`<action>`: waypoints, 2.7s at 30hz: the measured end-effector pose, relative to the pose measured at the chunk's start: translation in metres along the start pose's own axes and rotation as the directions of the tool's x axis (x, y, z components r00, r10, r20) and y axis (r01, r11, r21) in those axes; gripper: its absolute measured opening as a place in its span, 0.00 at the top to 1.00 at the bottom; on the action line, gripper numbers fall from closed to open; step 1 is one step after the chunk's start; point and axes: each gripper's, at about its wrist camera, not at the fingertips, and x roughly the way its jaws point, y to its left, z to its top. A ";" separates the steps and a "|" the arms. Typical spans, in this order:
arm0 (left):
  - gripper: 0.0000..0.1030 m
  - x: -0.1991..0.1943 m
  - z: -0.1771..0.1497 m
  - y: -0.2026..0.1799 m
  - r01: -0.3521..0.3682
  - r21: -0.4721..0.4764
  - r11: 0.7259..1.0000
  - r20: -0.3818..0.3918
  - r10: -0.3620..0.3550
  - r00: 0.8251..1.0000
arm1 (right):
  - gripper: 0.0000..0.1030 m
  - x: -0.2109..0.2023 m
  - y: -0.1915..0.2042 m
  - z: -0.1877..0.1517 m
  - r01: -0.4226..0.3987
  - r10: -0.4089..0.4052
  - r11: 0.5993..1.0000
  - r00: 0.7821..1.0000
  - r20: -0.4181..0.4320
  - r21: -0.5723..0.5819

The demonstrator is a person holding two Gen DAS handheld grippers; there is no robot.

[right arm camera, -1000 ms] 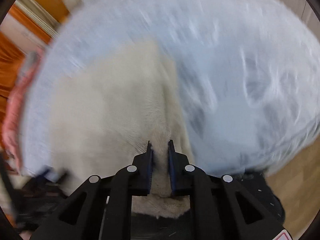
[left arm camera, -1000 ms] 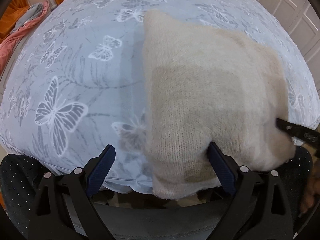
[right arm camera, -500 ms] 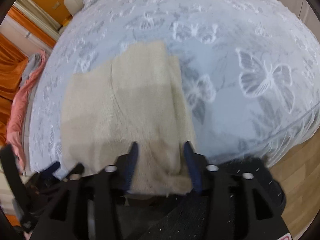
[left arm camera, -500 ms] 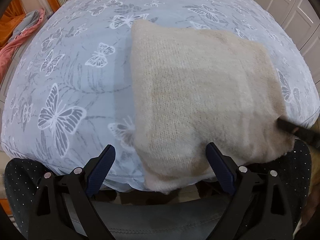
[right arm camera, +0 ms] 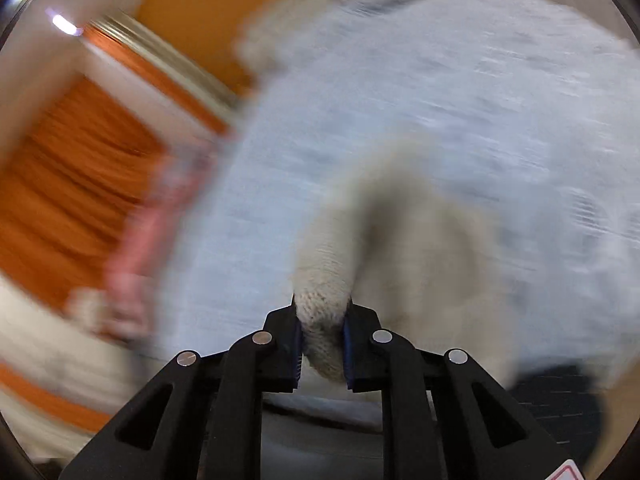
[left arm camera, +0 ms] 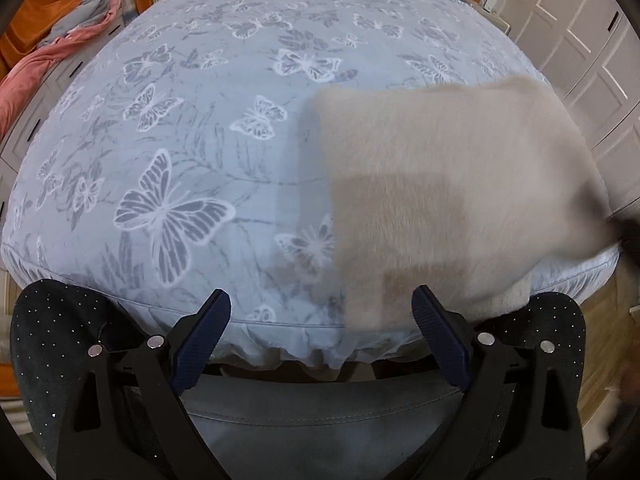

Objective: Fold small clothes

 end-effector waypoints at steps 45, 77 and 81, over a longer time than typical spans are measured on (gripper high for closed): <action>0.54 0.053 0.059 -0.032 0.337 -0.029 0.941 -0.085 -0.338 0.937 | 0.69 0.055 -0.025 0.007 -0.002 0.012 0.984 0.999 -0.052 0.180; 0.37 0.052 0.056 0.107 0.030 0.020 0.999 0.022 -0.031 0.999 | 0.84 0.178 0.093 -0.011 0.108 -0.121 0.992 0.970 -0.211 -0.071; 0.33 0.052 0.051 0.109 0.014 0.036 0.999 0.038 -0.016 0.999 | 0.85 0.121 0.129 0.017 0.018 -0.021 0.990 0.999 -0.025 -0.139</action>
